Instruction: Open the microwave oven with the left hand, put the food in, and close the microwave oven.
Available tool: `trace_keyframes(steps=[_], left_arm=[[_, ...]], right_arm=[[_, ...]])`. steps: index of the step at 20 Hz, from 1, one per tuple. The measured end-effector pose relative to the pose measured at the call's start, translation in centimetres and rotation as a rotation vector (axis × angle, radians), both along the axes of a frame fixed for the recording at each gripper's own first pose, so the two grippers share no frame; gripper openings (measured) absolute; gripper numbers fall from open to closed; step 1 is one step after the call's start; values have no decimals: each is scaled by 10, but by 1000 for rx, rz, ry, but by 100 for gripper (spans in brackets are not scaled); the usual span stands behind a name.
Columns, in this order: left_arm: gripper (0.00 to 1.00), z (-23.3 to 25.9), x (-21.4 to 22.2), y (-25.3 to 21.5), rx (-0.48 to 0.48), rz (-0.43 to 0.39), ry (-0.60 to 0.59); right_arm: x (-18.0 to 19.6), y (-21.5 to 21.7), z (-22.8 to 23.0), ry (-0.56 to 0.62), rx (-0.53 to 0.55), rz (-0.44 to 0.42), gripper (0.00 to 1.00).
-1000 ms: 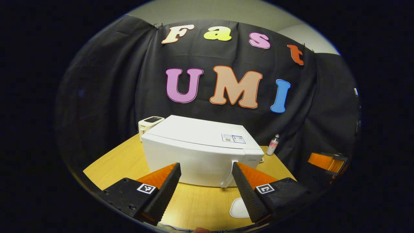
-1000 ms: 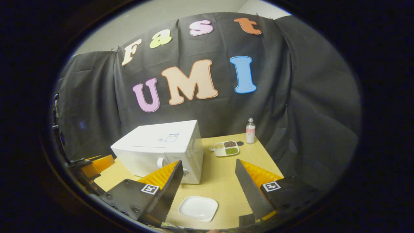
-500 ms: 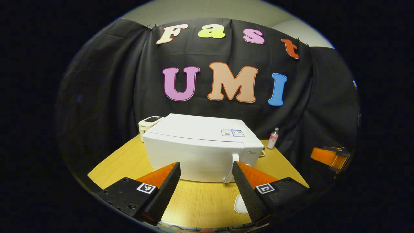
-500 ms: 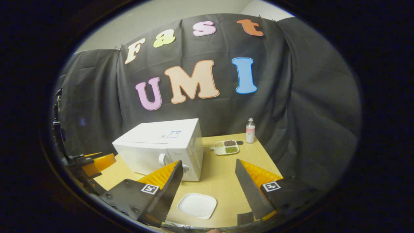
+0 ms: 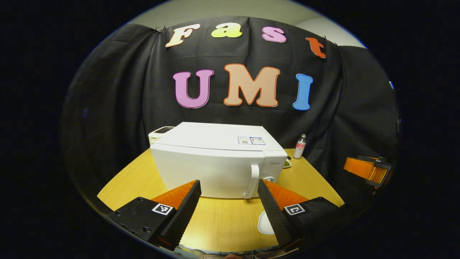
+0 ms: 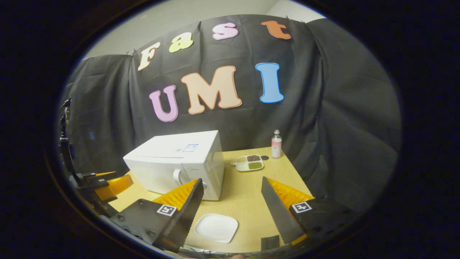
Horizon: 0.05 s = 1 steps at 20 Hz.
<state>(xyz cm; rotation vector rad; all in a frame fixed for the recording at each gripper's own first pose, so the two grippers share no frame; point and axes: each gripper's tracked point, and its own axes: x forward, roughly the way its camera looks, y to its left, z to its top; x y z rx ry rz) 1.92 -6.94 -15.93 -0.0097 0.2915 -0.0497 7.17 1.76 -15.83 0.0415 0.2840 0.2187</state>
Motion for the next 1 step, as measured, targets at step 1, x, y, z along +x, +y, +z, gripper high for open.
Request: trace_keyframes(steps=[1], left_arm=[[96, -1, 0, -1, 4, -1, 4]], right_arm=[[1, 0, 0, 1, 4, 1, 92]])
